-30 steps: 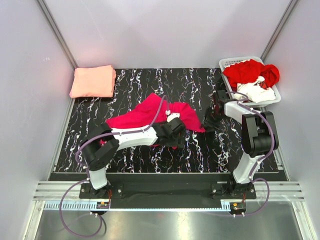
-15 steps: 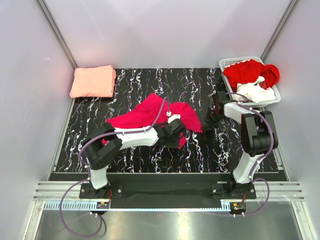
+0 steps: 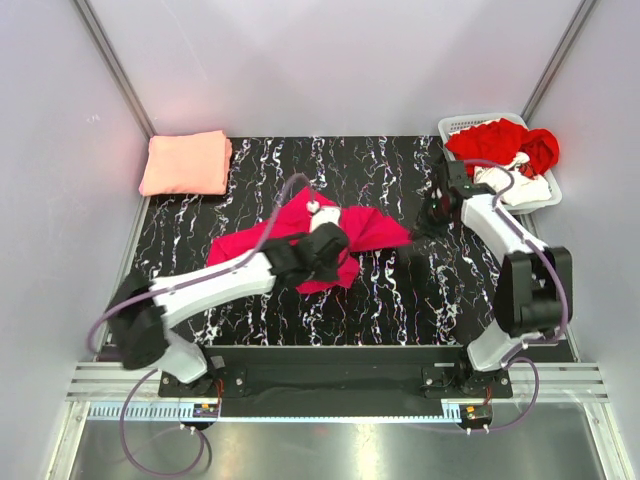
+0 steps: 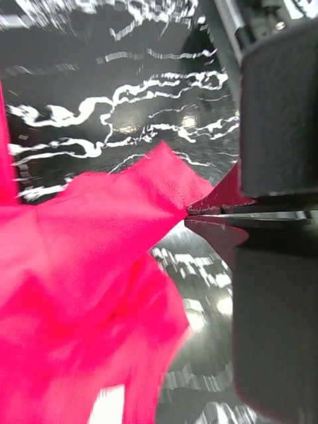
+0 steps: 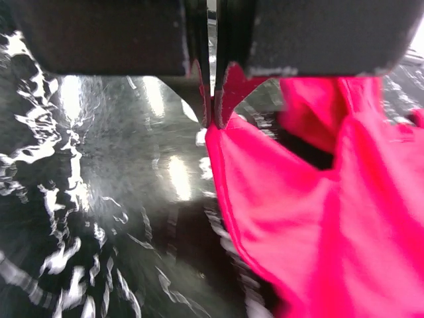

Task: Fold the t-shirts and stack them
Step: Flatten the tshirt out

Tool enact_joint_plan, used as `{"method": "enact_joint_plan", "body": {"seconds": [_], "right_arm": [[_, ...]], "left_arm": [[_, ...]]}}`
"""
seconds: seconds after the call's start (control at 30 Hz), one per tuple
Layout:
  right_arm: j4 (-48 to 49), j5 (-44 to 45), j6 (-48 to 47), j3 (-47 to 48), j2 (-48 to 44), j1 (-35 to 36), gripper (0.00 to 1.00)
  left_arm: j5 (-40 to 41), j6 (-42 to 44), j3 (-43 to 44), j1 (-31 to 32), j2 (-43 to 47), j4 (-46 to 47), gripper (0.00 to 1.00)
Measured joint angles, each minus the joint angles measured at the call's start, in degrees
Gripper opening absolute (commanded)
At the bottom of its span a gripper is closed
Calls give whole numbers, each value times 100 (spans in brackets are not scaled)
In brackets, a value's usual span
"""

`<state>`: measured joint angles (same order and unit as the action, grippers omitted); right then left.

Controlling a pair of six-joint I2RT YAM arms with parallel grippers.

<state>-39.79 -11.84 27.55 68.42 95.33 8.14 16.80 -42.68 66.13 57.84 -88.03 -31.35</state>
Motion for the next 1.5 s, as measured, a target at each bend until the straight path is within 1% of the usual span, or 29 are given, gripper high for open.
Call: {"method": "enact_joint_plan", "body": {"seconds": [0.13,0.3,0.37,0.5,0.7,0.8,0.93,1.13,1.23,1.33,1.5], "right_arm": [[-369,195,-17,695,-643,-2,0],[-826,474,-13,1488,-1423,-2,0],[-994,605,-15,1742,-1681,-2,0],[-1368,1008,-92,2365,-2159,-2,0],[-1458,1585,-337,3143,-3032,-2,0],[-1394,1829,-474,3405,-3512,-2,0],[-1237,2039,-636,3416,-4210,0,0],[-1235,2275,-678,3453,-4944,50,0],[-1239,2583,-721,3383,-5195,238,0],[-1102,2922,-872,3093,-5574,503,0],[-638,3698,-1338,2859,-5984,734,0]], "left_arm": [[363,142,192,-105,927,-640,0],[772,404,791,-481,1834,-1668,0],[955,562,1158,-581,2087,-2017,0],[1353,1062,2291,-608,2448,-2732,0],[1873,1832,3751,-614,2813,-3220,0],[1982,2249,4266,-614,2953,-3294,0],[1904,2811,4489,-614,3265,-3158,0],[1207,3724,4575,-614,3832,-2815,0],[883,4118,5027,-614,3882,-2769,0],[610,4439,5536,-616,3838,-2710,0],[435,4962,5831,-662,3838,-2380,0]]}}
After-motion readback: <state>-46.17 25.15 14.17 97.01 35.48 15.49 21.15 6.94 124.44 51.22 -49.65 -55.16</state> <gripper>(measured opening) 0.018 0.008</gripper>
